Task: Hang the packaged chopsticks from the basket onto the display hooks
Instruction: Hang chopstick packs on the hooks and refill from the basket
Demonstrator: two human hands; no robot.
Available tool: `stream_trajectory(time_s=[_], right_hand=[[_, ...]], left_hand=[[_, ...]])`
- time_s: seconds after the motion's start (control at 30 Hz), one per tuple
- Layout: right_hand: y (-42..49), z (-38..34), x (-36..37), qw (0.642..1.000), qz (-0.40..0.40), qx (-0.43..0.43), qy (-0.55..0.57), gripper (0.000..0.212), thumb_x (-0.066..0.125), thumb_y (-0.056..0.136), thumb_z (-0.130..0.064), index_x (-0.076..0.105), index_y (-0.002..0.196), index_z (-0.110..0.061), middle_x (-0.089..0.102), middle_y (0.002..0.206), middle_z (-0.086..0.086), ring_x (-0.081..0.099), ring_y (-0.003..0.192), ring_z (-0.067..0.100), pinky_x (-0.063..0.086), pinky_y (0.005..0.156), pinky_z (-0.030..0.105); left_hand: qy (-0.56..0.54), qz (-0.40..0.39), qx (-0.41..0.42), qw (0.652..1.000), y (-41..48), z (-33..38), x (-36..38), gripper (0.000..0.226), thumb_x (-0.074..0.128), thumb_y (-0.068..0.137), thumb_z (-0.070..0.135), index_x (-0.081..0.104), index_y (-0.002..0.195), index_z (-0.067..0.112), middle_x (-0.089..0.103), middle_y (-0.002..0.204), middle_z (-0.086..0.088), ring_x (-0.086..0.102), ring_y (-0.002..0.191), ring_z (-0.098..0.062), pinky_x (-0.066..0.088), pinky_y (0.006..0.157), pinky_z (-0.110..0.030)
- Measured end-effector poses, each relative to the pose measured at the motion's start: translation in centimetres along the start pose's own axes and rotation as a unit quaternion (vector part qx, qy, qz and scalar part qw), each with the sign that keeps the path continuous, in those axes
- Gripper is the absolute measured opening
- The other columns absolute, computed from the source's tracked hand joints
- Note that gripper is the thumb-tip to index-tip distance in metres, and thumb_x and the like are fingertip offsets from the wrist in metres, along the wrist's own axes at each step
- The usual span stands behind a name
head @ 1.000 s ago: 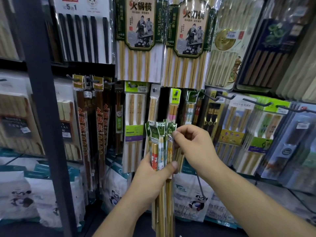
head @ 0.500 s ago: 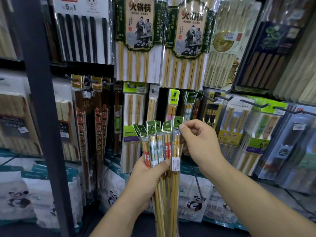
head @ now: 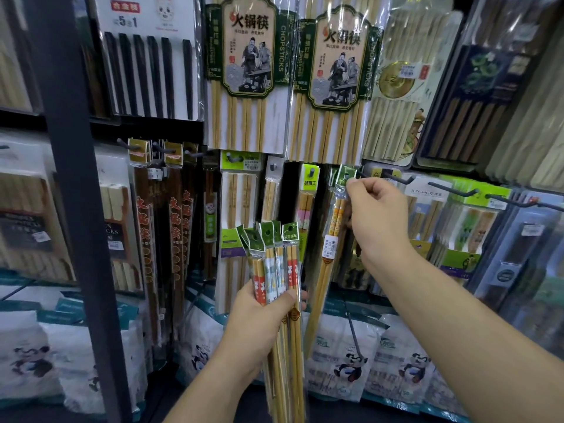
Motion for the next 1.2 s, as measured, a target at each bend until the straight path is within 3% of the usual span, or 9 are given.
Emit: stream_trajectory(time_s=[0.17,0.3,0.47,0.67,0.77,0.83,0.93,1.0,1.2], right_hand=[[0.3,0.6,0.1,1.000,0.003,0.008,-0.001,0.020,0.060,0.100,-0.020,0.066,0.084,-0.010,0.049,0.066,0.002,0.043,0.058,0.011,0.044,0.055,0.018],[0.7,1.3,0.3,1.000,0.020,0.011,-0.017,0.029,0.061,0.099,-0.020,0.060,0.072,-0.013,0.043,0.049,-0.012,0.039,0.045,0.003,0.041,0.053,0.001],[1.3,2.1,0.8,0.999,0.029,0.034,-0.027,0.035,0.061,0.102,-0.030,0.057,0.075,-0.008,0.047,0.059,0.002,0.043,0.053,0.009,0.042,0.065,0.023],[-0.8,3.2,0.4,0.996,0.039,0.076,-0.023,0.031,0.062,0.100,-0.036,0.053,0.078,-0.015,0.049,0.067,-0.005,0.047,0.060,0.009,0.039,0.064,0.025],[-3.4,3.5,1.3,0.993,-0.073,0.081,-0.035,0.035,0.057,0.101,-0.039,0.065,0.086,-0.009,0.060,0.071,-0.003,0.057,0.065,0.006,0.042,0.068,0.025],[-5.4,3.5,2.5,0.982,-0.168,0.059,-0.068,0.033,0.057,0.101,-0.041,0.069,0.081,-0.017,0.063,0.068,-0.010,0.060,0.065,0.001,0.046,0.065,0.019],[-6.8,3.5,3.1,0.973,-0.205,0.012,-0.108,0.028,0.062,0.100,-0.033,0.065,0.078,-0.014,0.056,0.064,-0.006,0.053,0.061,0.003,0.045,0.058,0.016],[-6.9,3.5,2.9,0.974,-0.198,0.007,-0.107,0.028,0.061,0.101,-0.030,0.064,0.081,-0.010,0.054,0.068,0.006,0.051,0.062,0.007,0.045,0.059,0.021],[-5.7,2.8,1.6,0.986,-0.160,0.010,-0.053,0.033,0.055,0.103,-0.029,0.064,0.075,-0.015,0.050,0.066,0.005,0.048,0.060,0.016,0.044,0.057,0.030]], left_hand=[[-0.002,0.002,0.002,1.000,0.1,0.1,0.0,0.020,0.070,0.097,0.012,0.069,0.116,0.017,0.081,0.097,0.001,0.077,0.094,-0.014,0.058,0.091,-0.041],[0.004,0.013,0.003,1.000,0.1,-0.1,-0.2,0.020,0.071,0.095,0.013,0.070,0.114,0.017,0.081,0.096,0.002,0.077,0.094,-0.014,0.058,0.090,-0.039],[0.003,0.034,0.015,0.999,0.1,-0.1,-0.5,0.020,0.078,0.090,0.016,0.070,0.104,0.028,0.079,0.091,0.016,0.073,0.083,0.000,0.052,0.067,-0.014],[-0.006,0.017,0.015,1.000,0.1,0.2,-0.5,0.021,0.079,0.089,0.017,0.072,0.106,0.028,0.079,0.095,0.012,0.074,0.087,-0.003,0.052,0.073,-0.020],[0.006,0.007,0.018,1.000,-0.1,0.3,-0.2,0.022,0.082,0.088,0.022,0.073,0.108,0.028,0.080,0.099,0.011,0.075,0.092,-0.006,0.053,0.084,-0.031],[0.018,-0.001,0.025,1.000,-0.2,0.6,0.1,0.026,0.082,0.082,0.030,0.075,0.107,0.030,0.080,0.102,0.008,0.075,0.096,-0.010,0.055,0.090,-0.038],[0.016,-0.010,0.039,0.999,-0.5,0.9,0.4,0.032,0.080,0.076,0.034,0.076,0.109,0.031,0.080,0.104,0.005,0.075,0.099,-0.014,0.056,0.094,-0.042],[0.009,-0.013,0.045,0.999,-0.4,0.7,0.5,0.028,0.082,0.082,0.026,0.076,0.109,0.029,0.080,0.104,0.004,0.075,0.099,-0.014,0.056,0.090,-0.038],[-0.023,-0.004,0.036,0.999,-0.3,0.6,0.3,0.024,0.075,0.091,0.005,0.079,0.095,0.029,0.078,0.089,0.001,0.075,0.086,-0.015,0.058,0.068,-0.023]])
Point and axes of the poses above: each hand's wrist, its own y-axis towards the middle knuckle, its own x-axis out of the palm, z = x × y, the point moved 6 cm from there along y, towards the middle knuckle
